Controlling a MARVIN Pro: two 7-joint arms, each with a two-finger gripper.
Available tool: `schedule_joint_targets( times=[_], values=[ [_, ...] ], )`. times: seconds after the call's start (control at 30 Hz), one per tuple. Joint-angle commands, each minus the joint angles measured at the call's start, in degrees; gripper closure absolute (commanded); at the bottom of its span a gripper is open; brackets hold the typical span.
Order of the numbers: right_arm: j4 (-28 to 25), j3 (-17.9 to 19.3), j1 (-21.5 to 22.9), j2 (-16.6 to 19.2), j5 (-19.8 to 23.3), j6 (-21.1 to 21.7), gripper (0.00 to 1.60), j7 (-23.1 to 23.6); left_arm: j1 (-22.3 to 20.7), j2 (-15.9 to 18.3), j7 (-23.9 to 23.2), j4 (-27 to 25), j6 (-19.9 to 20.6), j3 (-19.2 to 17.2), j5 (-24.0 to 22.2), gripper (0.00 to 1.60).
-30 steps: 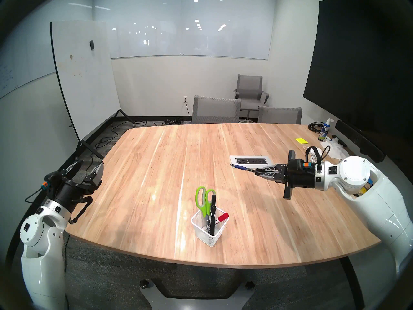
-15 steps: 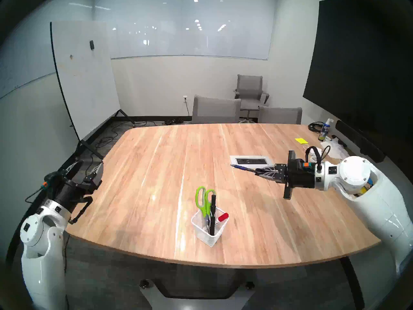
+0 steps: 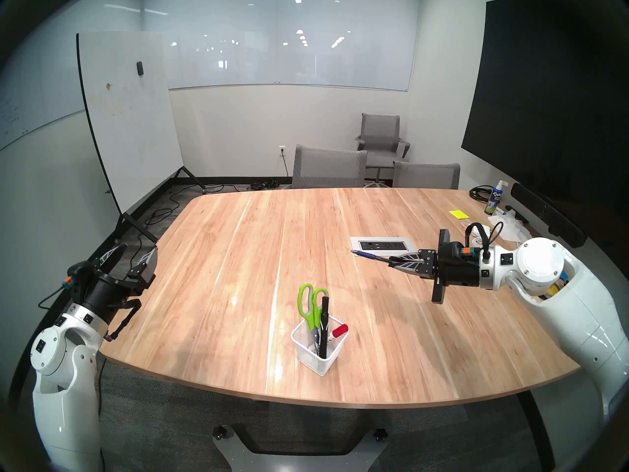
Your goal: Place the pen, the marker, and the scissors into the pen holder
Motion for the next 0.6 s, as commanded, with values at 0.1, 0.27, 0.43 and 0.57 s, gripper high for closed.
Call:
schedule_joint_targets(
  times=[0.1, 0.27, 0.43, 0.57],
  values=[
    [-0.3, 0.6, 0.8, 0.2, 0.1, -0.1, 1.60, -0.1, -0.2, 0.0, -0.1, -1.3, 0.1, 0.0, -0.1, 0.00],
    [-0.3, 0.6, 0.8, 0.2, 0.1, -0.1, 1.60, -0.1, -0.2, -0.1, -0.2, -1.3, 0.1, 0.0, 0.0, 0.00],
    [-0.3, 0.6, 0.8, 0.2, 0.1, -0.1, 1.60, -0.1, -0.2, -0.2, -0.2, -1.3, 0.1, -0.1, 0.1, 0.00],
    [-0.3, 0.6, 0.8, 0.2, 0.1, -0.1, 1.60, -0.1, -0.2, -0.2, -0.3, -1.3, 0.1, -0.1, 0.1, 0.00]
  ],
)
